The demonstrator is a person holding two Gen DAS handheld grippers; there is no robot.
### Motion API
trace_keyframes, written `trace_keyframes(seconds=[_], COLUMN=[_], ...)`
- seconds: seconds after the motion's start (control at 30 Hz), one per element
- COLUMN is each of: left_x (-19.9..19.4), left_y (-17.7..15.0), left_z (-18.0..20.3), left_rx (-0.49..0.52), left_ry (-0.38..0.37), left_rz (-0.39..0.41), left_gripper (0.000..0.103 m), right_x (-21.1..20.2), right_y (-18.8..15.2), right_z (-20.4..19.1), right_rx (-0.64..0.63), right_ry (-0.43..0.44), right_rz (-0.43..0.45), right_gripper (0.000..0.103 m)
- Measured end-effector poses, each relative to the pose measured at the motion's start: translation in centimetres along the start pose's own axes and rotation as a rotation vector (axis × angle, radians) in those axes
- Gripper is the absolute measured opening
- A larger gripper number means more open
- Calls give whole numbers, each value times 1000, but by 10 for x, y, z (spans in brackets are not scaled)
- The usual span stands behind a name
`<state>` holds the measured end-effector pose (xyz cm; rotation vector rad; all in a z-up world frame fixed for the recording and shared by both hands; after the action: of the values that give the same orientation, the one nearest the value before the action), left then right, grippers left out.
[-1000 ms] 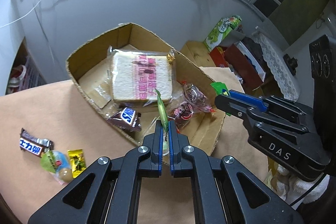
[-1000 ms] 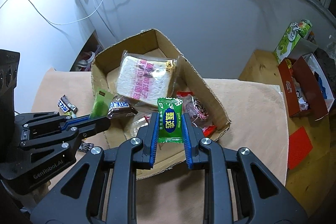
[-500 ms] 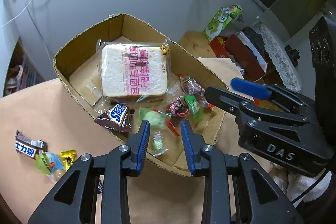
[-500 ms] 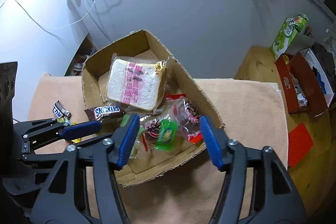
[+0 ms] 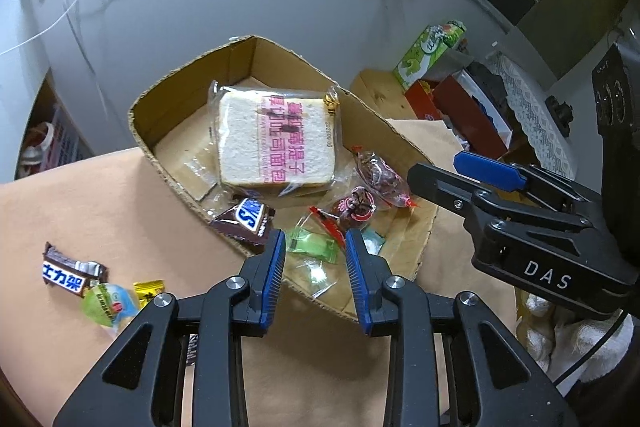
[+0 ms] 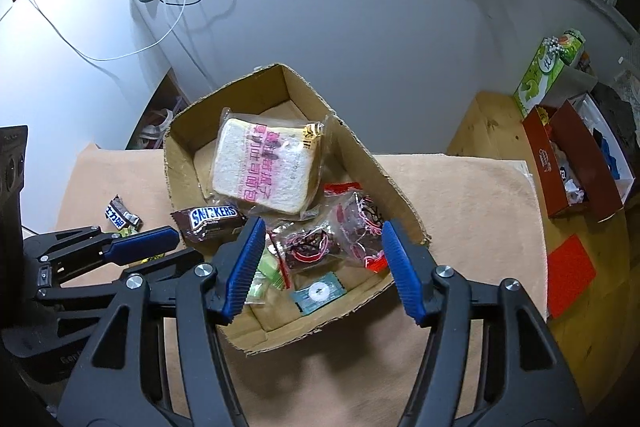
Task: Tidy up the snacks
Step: 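Move both grippers back to the remaining candies, then grasp the Snickers bar with the left gripper while the right grasps the black-wrapped candy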
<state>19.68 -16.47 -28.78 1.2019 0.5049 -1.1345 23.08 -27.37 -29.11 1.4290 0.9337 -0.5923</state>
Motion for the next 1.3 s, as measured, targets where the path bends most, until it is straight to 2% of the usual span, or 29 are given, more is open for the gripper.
trace_keyframes(seconds=[0.3,0.57,0.77,0.97,1.1,1.3], left_x=[-39,-72,-79,-74,-66,-55], left_y=[-9,-26,-44,-60,-71,-82], left_z=[-42,-106,-142,-155,-154,-158], left_rx=[-26,-137,-215,-234,-230,-251], left_ry=[54,119,147,158,139,116], left_rz=[54,86,78,56,34,5], left_gripper=[29,29,29,29,29,29], right_x=[-22,-34,-33,-20,-2,26], right_y=[-8,-23,-46,-74,-83,-83], right_z=[-19,-50,-91,-135,-154,-172], right_rx=[-2,-23,-74,-122,-69,-69], right_ry=[54,130,208,274,320,322], right_rz=[26,20,-17,-80,-131,-158], right_gripper=[63,63,63,63,63,63])
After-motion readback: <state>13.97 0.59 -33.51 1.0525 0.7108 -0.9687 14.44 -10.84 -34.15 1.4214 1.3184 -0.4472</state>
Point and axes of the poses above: each gripper's, at about its wrist camera, not at the fingertips, and x roughly the way its jaws point, z to its right, y to its top, the point moved 7 cm from there along x, roughly the way its jaws point, and after that the axes turned 3 degrees about z, right-handed, at the moved point
